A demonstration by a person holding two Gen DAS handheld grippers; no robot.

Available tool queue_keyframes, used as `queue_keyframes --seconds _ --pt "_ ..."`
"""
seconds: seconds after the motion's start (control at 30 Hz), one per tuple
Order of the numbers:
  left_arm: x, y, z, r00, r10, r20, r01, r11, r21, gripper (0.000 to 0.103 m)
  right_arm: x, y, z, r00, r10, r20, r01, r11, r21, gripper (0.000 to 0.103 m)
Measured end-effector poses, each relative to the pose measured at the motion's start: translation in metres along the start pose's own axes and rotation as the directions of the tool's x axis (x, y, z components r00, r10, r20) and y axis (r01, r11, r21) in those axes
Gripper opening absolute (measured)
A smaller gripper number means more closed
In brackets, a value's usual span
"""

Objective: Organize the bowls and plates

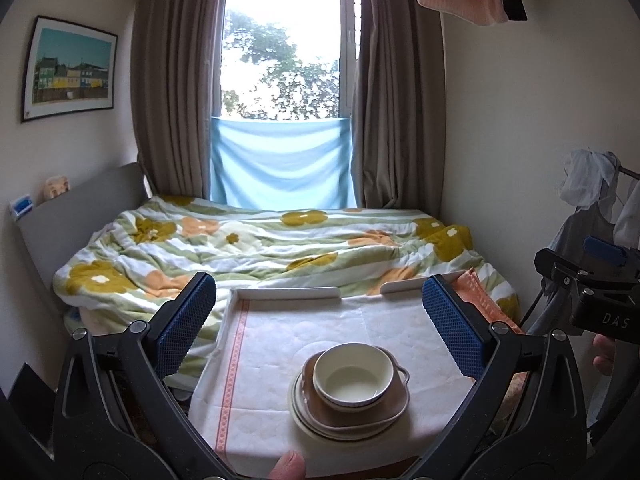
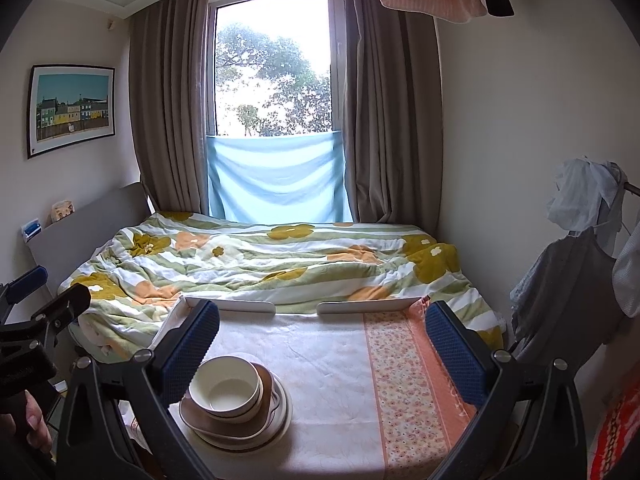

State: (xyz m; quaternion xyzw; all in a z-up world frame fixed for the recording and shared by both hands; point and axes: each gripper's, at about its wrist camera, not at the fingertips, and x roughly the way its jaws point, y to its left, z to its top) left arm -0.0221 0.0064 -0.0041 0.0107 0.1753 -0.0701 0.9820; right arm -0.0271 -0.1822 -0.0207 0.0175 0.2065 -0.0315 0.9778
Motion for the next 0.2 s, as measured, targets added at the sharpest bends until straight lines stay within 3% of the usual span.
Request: queue_keyframes --seconds 0.2 --pt "-0.0003 0.0048 0.0001 1.000 0.022 0.013 -0.022 1.000 -0.020 0.103 0.0053 0.0045 0.0034 1.000 0.006 -0.002 -0.006 1.000 -0.005 0.102"
